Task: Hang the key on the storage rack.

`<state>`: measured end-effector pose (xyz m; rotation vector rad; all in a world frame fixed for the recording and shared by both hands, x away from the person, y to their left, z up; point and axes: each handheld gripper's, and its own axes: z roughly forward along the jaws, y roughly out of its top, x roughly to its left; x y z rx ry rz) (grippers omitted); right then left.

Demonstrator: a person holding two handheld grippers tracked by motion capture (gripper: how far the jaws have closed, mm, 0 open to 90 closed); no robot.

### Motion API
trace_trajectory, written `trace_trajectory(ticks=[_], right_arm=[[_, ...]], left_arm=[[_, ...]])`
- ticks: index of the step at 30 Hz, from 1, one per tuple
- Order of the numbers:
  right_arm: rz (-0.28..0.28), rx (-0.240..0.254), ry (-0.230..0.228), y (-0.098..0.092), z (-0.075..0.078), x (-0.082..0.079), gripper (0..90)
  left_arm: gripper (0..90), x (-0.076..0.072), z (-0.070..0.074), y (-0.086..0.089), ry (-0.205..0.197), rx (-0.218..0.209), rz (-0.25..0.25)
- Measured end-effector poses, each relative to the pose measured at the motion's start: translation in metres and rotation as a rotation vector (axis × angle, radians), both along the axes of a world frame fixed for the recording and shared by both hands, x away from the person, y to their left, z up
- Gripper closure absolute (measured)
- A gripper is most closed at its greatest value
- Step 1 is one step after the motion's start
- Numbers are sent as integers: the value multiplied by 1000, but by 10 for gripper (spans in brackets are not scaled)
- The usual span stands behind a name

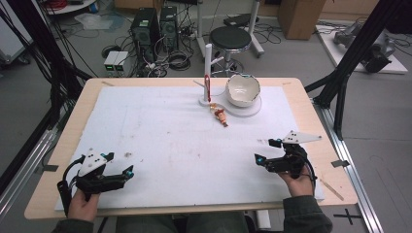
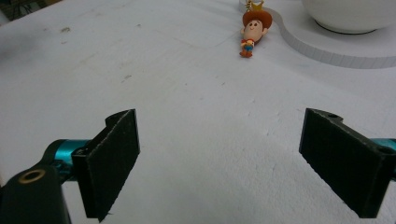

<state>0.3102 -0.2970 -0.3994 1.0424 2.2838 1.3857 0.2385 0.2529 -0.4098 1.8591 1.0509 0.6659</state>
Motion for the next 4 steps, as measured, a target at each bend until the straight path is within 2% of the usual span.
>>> trace_trajectory(ticks=[4], right_arm=[[0,3,2,1,1,0,115]], left_arm=[[194,0,0,0,5,2,-3]])
